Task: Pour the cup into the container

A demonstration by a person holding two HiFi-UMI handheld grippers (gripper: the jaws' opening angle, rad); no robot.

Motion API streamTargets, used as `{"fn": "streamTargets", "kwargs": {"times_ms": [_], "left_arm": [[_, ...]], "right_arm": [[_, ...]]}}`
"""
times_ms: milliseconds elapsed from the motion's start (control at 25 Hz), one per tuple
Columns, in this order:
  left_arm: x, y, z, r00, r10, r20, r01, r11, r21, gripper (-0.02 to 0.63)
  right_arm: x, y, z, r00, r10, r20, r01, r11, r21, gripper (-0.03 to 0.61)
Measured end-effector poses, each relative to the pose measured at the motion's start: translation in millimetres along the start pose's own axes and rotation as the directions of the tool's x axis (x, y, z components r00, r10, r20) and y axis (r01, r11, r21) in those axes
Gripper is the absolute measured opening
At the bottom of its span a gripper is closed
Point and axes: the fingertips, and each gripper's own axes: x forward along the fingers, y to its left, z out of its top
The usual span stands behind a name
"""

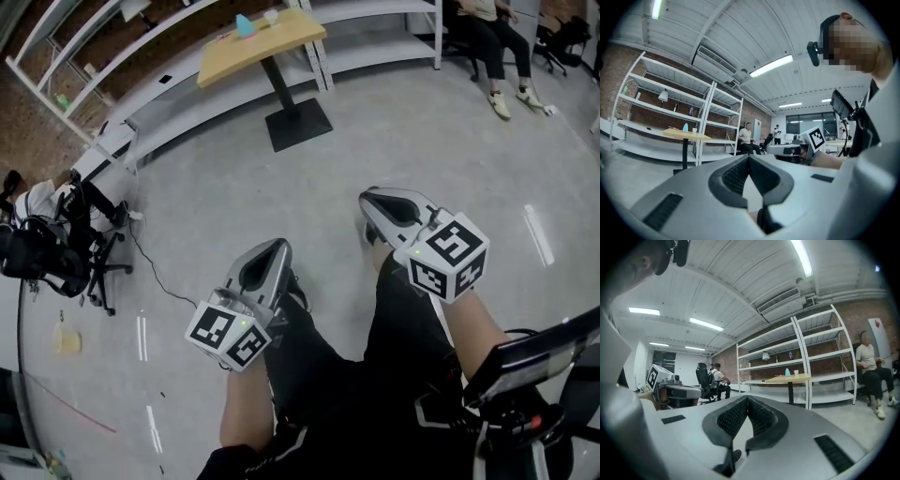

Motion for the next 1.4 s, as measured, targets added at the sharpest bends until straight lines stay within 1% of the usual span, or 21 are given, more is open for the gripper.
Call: {"fn": "streamTargets", "kwargs": {"times_ms": [160,240,400,520,680,920,1160,1400], "left_arm": [[-54,-52,-7,0.999,0.015,0.046,-0.015,1.0,-0.01,0.0],[-84,-69,-11,0.998,0.026,0.064,-0.025,1.0,-0.018,0.0],[-141,-104,-18,0.998,0.004,0.069,-0.003,1.0,-0.012,0.0],[-167,-119,-16,0.997,0.007,0.08,-0.006,1.0,-0.017,0.0],[-189,-128,-10,0.996,0.019,0.088,-0.017,1.0,-0.022,0.0],[-211,-147,-7,0.995,0.012,0.104,-0.011,1.0,-0.011,0.0],[-218,-167,-7,0.994,-0.006,0.107,0.006,1.0,0.002,0.0],[-222,-175,-8,0.995,-0.003,0.104,0.003,1.0,0.0,0.0]], "right_arm": [[-62,44,-11,1.0,-0.01,0.023,0.01,1.0,0.007,0.002],[-85,71,-14,0.999,-0.019,0.032,0.019,1.0,0.007,0.002],[-129,128,-21,0.998,-0.048,0.033,0.048,0.999,0.008,0.002],[-152,150,-17,0.997,-0.063,0.046,0.063,0.998,0.01,0.001],[-172,165,-5,0.994,-0.087,0.072,0.087,0.996,0.002,0.0],[-197,184,-4,0.991,-0.111,0.075,0.111,0.994,0.002,0.0],[-221,188,-1,0.988,-0.133,0.074,0.133,0.991,-0.005,0.0],[-229,193,-1,0.988,-0.133,0.077,0.134,0.991,-0.012,0.0]]}}
